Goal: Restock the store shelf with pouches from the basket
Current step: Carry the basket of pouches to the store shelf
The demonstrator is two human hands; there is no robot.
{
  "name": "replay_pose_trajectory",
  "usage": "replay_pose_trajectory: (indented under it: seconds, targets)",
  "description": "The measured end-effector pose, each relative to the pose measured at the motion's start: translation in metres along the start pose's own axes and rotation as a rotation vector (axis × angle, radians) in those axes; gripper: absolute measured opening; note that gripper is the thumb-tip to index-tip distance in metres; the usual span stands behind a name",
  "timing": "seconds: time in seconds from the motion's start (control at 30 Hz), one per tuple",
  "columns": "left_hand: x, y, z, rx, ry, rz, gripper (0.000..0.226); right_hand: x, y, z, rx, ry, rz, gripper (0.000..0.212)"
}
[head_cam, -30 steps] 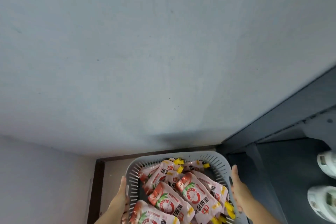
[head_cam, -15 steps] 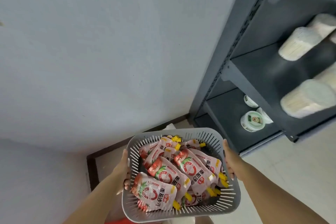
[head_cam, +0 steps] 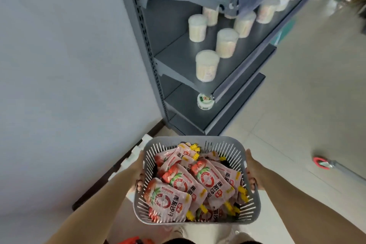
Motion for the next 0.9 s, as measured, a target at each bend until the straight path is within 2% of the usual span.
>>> replay_pose_trajectory:
  seconds: [0.23, 0.33, 0.47, 0.6, 0.7, 0.9]
  targets:
    - [-0.019, -0.061, -0.13, 0.185, 0.054, -0.115, 0.082, 0.006, -0.044, 0.142, 0.173, -0.06, -0.035, 0.078]
    - [-0.014, -0.093, -0.186, 0.248, 0.101, -0.166, 0.073, 0.002, -0.046, 0.207, 0.212, -0.169, -0.022, 0.072]
    - [-0.019, -0.144, -0.263, 0.355, 0.17, -0.221, 0.071, 0.002, -0.038, 0.291, 0.354, -0.315, 0.014, 0.06]
    - [-0.027, -0.204, -0.327, 0.435, 0.21, -0.257, 0.069, 0.017, -0.031, 0.365, 0.584, -0.402, -0.015, 0.063]
    - [-0.025, -0.254, -0.37, 0.47, 0.23, -0.261, 0.068, 0.026, -0.012, 0.406, 0.574, -0.423, 0.021, 0.078]
    - [-0.007, -0.377, -0.452, 0.659, 0.275, -0.279, 0.065, 0.051, 0.048, 0.483, 0.617, -0.474, 0.015, 0.074]
Point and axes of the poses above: each hand's wrist, its own x-axis towards the middle knuckle, its own z-axis out of the back of the hand, y = z × x, the point moved 6 cm from there along x, towards the middle knuckle, and after that the axes turned 11 degrees about x, right-handed, at the moved point
